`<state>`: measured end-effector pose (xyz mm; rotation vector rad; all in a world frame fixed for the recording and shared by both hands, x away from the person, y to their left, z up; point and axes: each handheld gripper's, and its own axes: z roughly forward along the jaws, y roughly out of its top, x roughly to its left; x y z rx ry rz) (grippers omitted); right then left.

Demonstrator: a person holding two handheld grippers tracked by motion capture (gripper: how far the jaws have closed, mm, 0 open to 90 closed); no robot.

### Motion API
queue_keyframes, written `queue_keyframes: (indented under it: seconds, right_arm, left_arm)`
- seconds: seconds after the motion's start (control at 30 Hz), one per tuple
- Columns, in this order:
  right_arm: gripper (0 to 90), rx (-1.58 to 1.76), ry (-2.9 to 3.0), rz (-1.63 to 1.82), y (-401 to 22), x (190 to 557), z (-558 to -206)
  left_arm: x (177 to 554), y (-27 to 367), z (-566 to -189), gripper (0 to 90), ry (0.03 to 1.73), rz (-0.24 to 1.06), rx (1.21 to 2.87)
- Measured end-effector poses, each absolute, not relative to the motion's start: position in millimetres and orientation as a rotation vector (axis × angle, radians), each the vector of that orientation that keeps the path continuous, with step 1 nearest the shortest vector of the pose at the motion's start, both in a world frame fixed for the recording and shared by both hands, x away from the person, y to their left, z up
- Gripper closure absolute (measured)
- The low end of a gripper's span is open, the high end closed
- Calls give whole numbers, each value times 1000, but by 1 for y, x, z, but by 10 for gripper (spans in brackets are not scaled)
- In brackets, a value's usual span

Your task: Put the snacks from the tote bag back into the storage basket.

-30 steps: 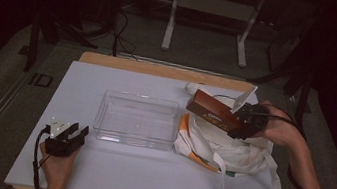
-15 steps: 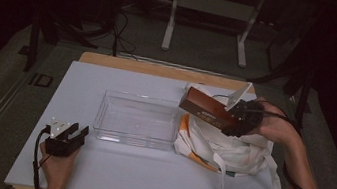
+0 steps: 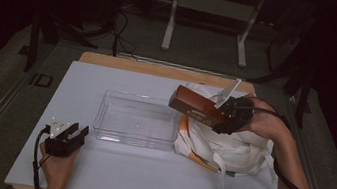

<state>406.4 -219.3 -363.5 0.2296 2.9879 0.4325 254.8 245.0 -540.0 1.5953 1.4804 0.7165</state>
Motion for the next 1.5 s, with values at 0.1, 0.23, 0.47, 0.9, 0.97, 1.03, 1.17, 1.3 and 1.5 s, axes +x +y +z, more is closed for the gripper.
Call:
queue_keyframes:
  seconds: [0.1,0.23,0.47,0.9,0.97,1.03,1.17,1.3,1.5]
  right_arm:
    - [430,218,2990,438,-215,407,-363]
    - [430,204,2993,440,-210,407,-363]
    - [430,183,2997,453,-200,407,-363]
    - [429,133,3006,473,-179,406,-362]
    - [430,124,3005,473,-177,406,-362]
    - [429,126,3007,470,-175,406,-362]
    - [430,114,3012,475,-169,406,-362]
    - [429,103,3016,478,-164,406,-363]
    - [430,88,3016,479,-154,406,-365]
  left_arm:
    - [255,245,-540,572,1480,716,1596]
    - [255,245,-540,572,1480,715,1596]
    - [255,245,-540,572,1480,715,1595]
    - [255,245,-540,572,1480,713,1594]
    - [255,245,-540,572,1480,713,1594]
    - [255,245,-540,572,1480,714,1594]
    - [255,245,-540,572,1480,713,1594]
    - [255,245,-540,572,1479,715,1595]
    - [255,245,-540,572,1480,715,1593]
